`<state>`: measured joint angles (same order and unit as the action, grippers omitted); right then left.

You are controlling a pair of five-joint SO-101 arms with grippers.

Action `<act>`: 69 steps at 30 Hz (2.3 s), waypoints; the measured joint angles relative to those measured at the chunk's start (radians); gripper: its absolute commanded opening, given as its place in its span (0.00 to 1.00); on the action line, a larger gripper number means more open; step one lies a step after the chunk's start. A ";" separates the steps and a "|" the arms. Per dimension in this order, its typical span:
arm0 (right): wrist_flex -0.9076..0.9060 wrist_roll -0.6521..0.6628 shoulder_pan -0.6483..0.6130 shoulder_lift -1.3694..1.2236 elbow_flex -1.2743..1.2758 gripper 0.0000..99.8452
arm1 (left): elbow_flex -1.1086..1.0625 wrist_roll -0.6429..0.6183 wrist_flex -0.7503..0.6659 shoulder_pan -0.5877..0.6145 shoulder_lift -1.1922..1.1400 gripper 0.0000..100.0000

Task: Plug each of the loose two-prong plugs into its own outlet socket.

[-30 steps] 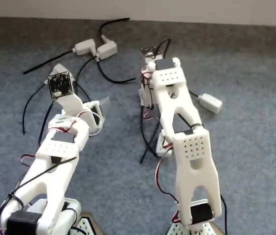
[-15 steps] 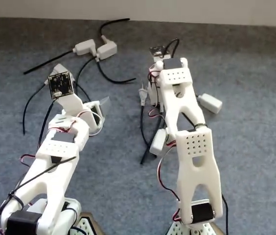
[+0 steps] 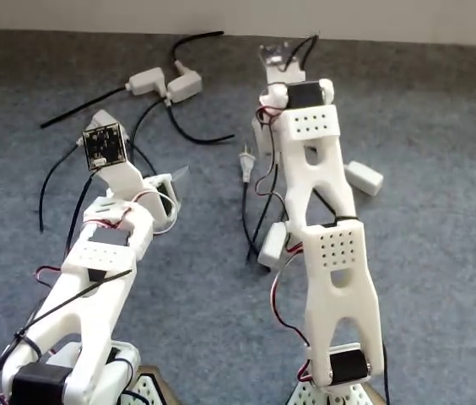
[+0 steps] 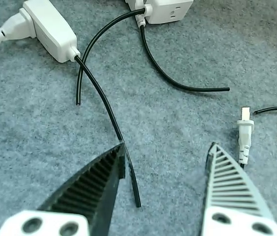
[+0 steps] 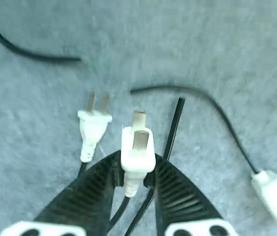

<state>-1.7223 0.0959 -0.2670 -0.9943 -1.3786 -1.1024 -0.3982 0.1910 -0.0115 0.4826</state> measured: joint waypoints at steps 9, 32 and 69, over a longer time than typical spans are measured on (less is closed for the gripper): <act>-0.003 0.043 -0.006 0.100 -0.006 0.06 | 0.000 0.000 0.000 0.000 0.000 0.27; -0.003 0.549 -0.150 1.304 1.119 0.06 | -0.071 0.000 -0.189 -0.118 0.000 0.27; 0.356 0.775 -0.163 1.537 1.858 0.06 | 0.044 -0.006 -0.273 -0.489 0.009 0.22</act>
<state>-1.3663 0.8707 -0.4296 0.5432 0.4795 -1.0579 -0.4043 -0.0821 -0.5010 0.4918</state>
